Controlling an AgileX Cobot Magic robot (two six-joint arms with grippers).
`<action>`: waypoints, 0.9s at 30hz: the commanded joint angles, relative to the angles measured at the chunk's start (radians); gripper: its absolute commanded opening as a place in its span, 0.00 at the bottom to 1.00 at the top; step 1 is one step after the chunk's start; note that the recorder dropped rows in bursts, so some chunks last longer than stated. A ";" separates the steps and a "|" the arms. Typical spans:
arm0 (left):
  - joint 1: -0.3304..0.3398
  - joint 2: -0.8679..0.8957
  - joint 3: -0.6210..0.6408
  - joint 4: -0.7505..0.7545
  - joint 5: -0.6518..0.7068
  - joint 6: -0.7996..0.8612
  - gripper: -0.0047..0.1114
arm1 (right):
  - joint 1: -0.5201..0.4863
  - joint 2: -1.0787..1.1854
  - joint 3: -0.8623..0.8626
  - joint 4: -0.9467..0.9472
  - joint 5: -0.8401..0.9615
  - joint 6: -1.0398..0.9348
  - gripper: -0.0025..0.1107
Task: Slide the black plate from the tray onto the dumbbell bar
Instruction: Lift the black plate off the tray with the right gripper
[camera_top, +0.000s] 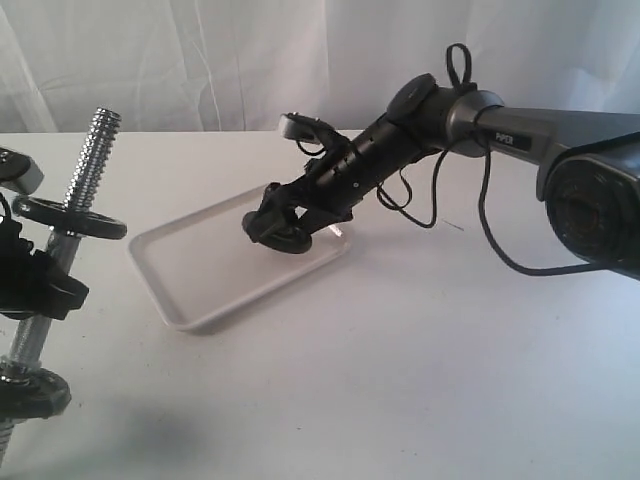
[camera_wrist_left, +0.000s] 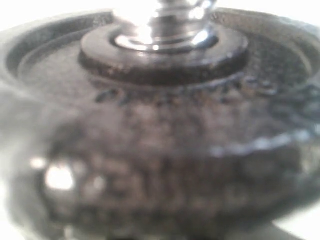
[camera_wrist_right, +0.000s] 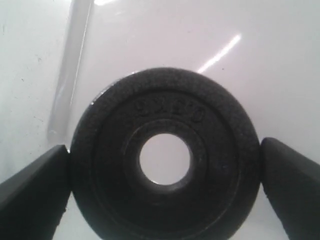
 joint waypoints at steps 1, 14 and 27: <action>0.000 0.002 -0.033 -0.141 -0.036 0.066 0.04 | -0.072 -0.016 -0.002 0.183 0.086 -0.046 0.02; 0.000 0.149 -0.033 -0.439 0.055 0.418 0.04 | -0.108 -0.039 -0.002 0.437 0.158 -0.119 0.02; 0.000 0.262 -0.051 -0.672 0.107 0.666 0.04 | -0.080 -0.124 -0.002 0.426 0.158 -0.050 0.02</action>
